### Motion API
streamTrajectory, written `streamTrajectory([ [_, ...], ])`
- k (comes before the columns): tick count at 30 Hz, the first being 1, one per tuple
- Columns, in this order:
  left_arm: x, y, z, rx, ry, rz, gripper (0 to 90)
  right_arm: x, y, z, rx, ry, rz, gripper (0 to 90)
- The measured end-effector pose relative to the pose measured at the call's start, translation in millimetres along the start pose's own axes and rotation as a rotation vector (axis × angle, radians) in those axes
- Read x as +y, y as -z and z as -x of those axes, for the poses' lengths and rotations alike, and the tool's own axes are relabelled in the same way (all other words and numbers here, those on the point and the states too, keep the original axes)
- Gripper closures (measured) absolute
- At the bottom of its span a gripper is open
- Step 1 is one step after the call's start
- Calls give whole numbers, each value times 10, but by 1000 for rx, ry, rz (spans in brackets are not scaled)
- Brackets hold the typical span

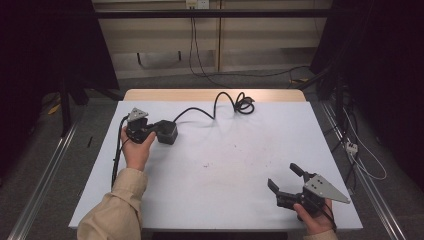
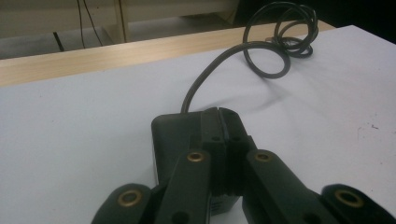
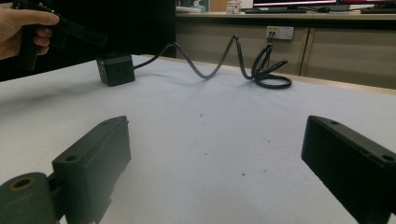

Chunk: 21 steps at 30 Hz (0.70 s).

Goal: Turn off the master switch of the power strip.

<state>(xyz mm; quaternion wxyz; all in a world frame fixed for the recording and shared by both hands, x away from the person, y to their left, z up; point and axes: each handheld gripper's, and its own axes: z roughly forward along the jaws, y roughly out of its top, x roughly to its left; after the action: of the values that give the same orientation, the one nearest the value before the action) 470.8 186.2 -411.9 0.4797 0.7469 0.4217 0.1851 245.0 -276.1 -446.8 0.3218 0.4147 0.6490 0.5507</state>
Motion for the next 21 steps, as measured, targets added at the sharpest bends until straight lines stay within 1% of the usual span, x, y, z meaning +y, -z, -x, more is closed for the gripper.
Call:
streamTrajectory([
  [1, -3, -5, 3, 1, 8, 0, 900, 0, 1, 0, 0, 0, 0, 72],
  [2, -7, -4, -5, 1, 1, -11, 900, 1, 1, 0, 0, 0, 1, 72],
  [3, -13, -13, 0, 1, 12, -10, 900, 1, 1, 0, 0, 0, 1, 72],
  [7, -13, -15, -20, 7, 2, -19, 900, 3, 2, -4, 1, 2, 2, 72],
  [8, -14, -20, -18, 10, 13, -8, 900, 3, 2, -4, 1, 2, 3, 72],
  [9, -13, -15, -28, 13, 8, -11, 900, 2, 2, -3, 0, 2, 2, 72],
  [10, -14, -20, -26, 11, 19, -1, 900, 2, 2, -2, -1, 1, 1, 72],
  [11, -14, -19, -33, 12, 9, -9, 900, 3, 3, -1, -1, 0, 1, 72],
  [13, -19, -25, -30, 13, 7, -9, 900, 3, 6, 3, -2, -1, 2, 72],
  [18, -17, -42, -11, 1, 20, 0, 900, 4, 10, 10, -3, -3, 4, 72],
  [21, -15, -47, -9, 3, 18, -1, 900, 3, 8, 8, -3, -3, 3, 72],
])
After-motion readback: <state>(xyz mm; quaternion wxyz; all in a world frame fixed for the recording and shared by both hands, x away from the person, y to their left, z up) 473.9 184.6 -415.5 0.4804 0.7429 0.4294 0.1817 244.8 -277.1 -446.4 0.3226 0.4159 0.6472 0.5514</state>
